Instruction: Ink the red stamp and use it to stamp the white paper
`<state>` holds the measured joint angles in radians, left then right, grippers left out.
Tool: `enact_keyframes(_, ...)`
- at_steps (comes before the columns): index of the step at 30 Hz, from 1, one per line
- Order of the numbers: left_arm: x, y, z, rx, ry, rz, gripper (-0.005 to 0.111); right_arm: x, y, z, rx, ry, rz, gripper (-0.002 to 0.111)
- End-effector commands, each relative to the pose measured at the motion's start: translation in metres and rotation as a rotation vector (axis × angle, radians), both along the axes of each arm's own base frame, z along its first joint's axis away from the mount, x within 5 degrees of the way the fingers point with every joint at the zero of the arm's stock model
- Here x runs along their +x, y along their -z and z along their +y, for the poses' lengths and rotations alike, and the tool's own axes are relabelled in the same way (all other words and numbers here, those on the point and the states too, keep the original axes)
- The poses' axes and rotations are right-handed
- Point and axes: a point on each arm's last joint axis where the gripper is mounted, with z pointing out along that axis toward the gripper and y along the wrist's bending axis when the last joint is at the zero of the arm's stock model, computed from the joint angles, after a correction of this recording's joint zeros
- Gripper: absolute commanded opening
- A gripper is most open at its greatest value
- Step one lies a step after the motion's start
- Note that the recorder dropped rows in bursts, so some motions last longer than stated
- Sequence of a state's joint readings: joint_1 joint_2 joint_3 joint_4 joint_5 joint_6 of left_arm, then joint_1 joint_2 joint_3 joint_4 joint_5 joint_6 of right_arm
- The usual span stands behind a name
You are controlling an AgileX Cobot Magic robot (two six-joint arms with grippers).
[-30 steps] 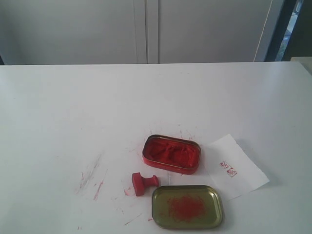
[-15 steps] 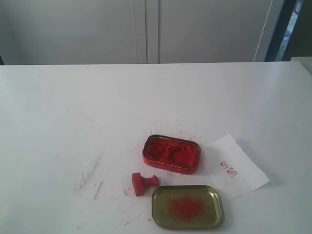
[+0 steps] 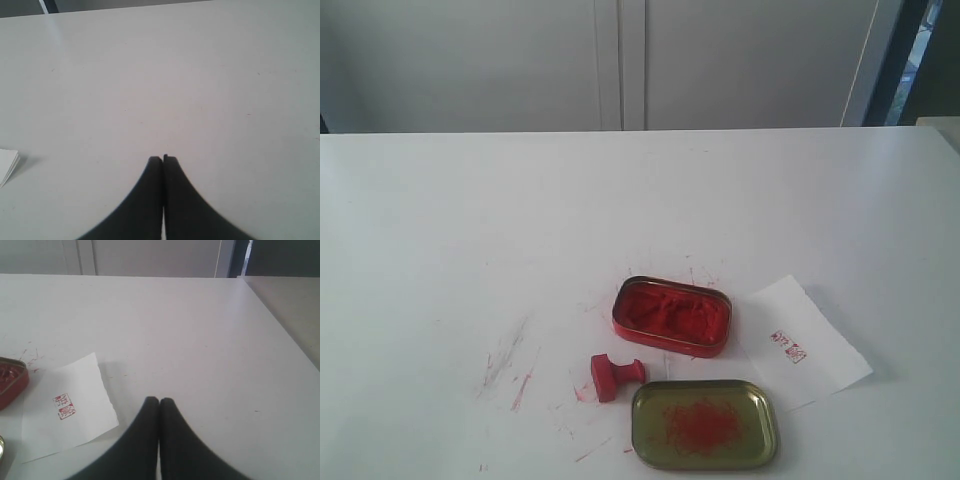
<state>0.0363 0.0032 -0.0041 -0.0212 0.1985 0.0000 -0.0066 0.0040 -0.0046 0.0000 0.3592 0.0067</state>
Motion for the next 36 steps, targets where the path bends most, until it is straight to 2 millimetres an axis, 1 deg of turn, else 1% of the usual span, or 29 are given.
enact_keyframes(1,-0.0002,0.0015,-0.0004,-0.009,0.002,0.004,0.000,0.0003,-0.0002,-0.0002,0.009,0.006,-0.017,0.000)
enact_keyframes(36,-0.0002,0.0015,-0.0004,-0.009,0.002,0.004,0.000,0.0003,-0.0002,-0.0002,0.016,0.008,-0.017,0.000)
